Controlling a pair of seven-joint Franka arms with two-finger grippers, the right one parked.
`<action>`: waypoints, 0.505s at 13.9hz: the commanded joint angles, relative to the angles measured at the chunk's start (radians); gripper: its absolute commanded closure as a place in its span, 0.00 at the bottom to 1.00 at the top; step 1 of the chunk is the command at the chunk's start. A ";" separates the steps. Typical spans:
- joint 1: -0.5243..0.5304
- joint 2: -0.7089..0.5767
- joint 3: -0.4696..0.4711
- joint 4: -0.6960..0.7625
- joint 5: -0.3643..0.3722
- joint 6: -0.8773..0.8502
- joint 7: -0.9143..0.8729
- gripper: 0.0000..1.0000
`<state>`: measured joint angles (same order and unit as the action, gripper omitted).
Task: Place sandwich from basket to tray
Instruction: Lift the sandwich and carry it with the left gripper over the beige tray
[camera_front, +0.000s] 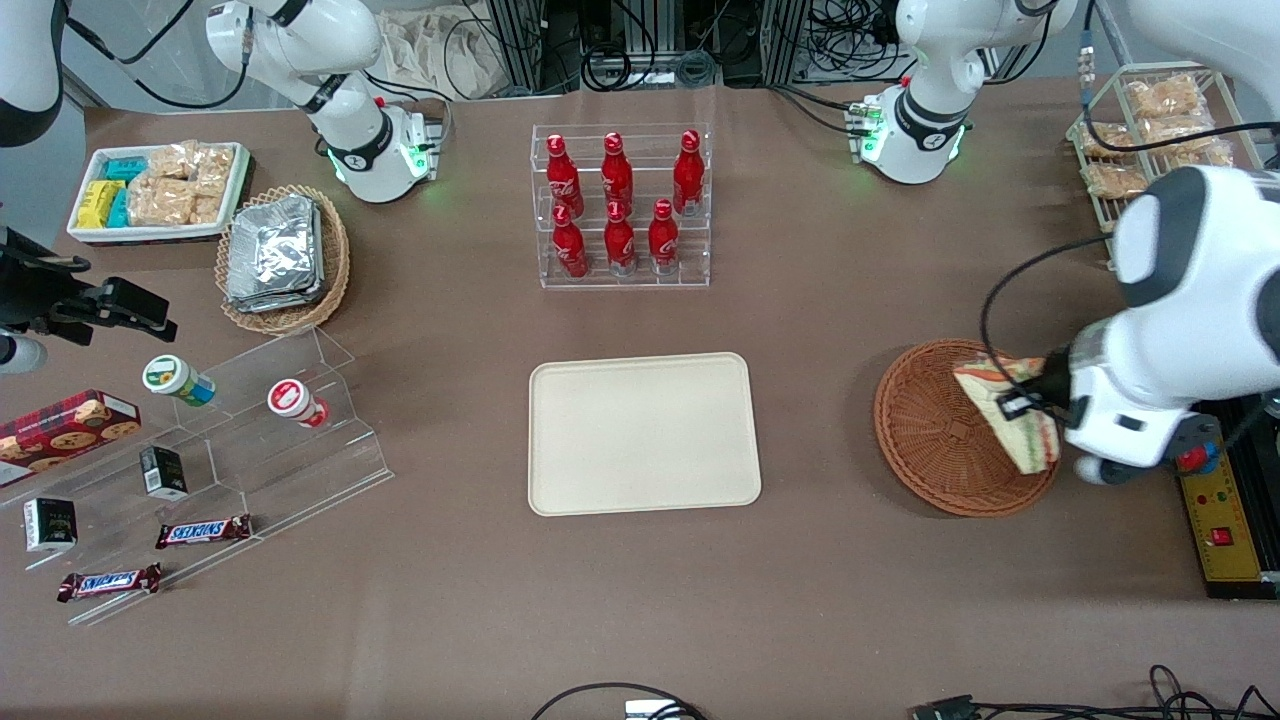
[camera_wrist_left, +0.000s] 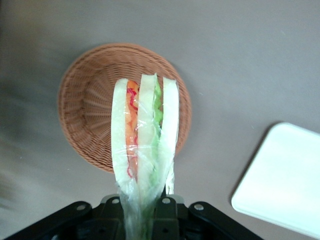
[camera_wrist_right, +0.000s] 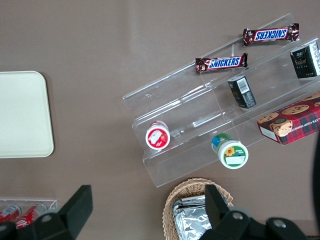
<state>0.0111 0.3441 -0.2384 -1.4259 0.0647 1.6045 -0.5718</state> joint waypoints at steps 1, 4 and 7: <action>-0.086 0.026 -0.021 0.030 0.032 -0.014 0.013 1.00; -0.143 0.033 -0.024 0.028 0.027 -0.014 0.003 1.00; -0.195 0.052 -0.022 0.021 0.011 0.033 -0.087 1.00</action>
<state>-0.1492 0.3764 -0.2649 -1.4259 0.0757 1.6132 -0.5967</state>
